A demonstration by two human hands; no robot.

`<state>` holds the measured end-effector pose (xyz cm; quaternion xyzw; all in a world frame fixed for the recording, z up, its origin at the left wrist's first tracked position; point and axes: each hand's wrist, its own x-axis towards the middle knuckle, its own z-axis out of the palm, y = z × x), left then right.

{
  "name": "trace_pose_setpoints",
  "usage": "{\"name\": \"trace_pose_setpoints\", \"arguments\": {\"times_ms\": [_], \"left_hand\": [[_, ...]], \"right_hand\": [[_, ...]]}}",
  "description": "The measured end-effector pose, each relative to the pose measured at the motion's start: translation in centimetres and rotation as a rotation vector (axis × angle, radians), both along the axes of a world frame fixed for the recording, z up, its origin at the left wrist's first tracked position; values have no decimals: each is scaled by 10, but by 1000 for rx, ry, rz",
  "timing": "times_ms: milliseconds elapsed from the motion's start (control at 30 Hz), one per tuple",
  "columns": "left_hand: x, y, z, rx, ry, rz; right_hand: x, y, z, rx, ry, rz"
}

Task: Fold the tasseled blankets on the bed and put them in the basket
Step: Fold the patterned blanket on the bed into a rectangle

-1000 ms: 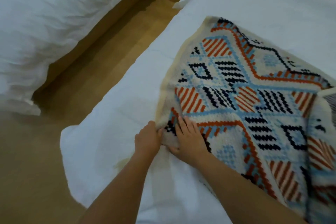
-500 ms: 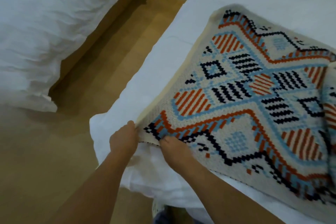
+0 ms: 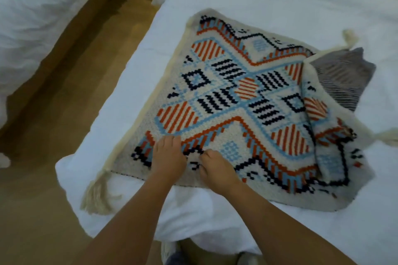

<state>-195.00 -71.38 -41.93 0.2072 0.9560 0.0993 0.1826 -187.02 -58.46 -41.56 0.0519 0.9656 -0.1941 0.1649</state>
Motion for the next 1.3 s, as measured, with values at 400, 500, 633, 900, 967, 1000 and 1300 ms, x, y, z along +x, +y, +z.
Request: {"name": "trace_pose_setpoints", "arguments": {"times_ms": [400, 500, 633, 900, 967, 1000, 1300], "left_hand": [[113, 233, 45, 106, -89, -255], [143, 291, 51, 110, -116, -254], [176, 356, 53, 188, -93, -322], [174, 442, 38, 222, 50, -404], [165, 463, 32, 219, 50, -413], [161, 472, 28, 195, 46, -423], [145, 496, -13, -83, 8, -466]], "right_hand": [[129, 230, 49, 131, 90, -333], [162, 284, 57, 148, 96, -404], [191, 345, 65, 165, 94, -452], [183, 425, 59, 96, 69, -576], [171, 444, 50, 106, 58, -582], [164, 452, 45, 110, 52, -579], [117, 518, -7, 190, -217, -555]]}}
